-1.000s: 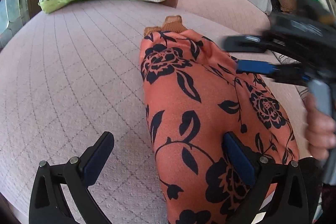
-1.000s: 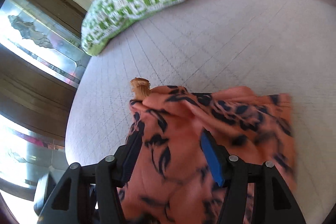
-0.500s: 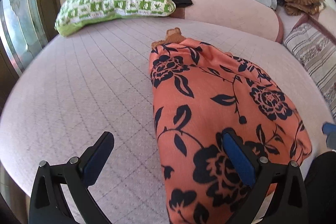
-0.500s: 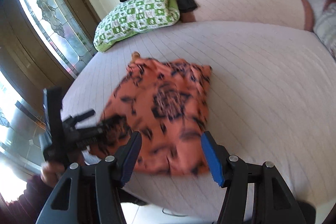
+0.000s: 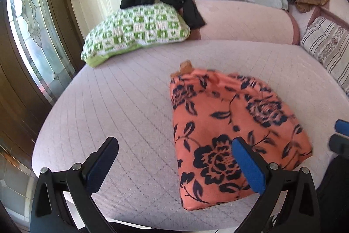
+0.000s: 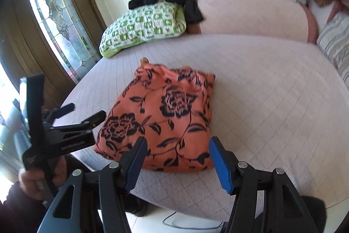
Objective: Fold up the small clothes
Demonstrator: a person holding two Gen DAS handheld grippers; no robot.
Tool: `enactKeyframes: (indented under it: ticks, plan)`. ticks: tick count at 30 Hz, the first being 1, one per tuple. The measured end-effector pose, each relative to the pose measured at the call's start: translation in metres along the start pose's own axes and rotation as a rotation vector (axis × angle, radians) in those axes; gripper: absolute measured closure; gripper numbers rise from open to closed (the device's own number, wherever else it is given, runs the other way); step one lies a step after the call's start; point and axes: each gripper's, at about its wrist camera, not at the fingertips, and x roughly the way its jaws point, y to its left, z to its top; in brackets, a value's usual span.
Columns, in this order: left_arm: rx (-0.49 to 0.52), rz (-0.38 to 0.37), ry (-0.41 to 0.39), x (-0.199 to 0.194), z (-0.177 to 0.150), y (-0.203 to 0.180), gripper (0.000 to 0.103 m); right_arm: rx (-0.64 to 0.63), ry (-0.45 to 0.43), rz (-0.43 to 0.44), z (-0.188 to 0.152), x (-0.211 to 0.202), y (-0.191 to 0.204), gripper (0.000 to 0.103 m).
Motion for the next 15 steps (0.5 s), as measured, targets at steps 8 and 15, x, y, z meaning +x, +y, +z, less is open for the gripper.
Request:
enactKeyframes:
  ticks: [8,15]
  plan:
    - [-0.010,0.025,-0.057,-0.042,0.022,0.002,0.000,-0.028,-0.069,-0.029,0.006,-0.022,0.003,0.040]
    - [-0.009,0.070,-0.104,-0.076,0.038,-0.002,0.000,-0.024,-0.132,-0.043,0.016,-0.043,0.004,0.040]
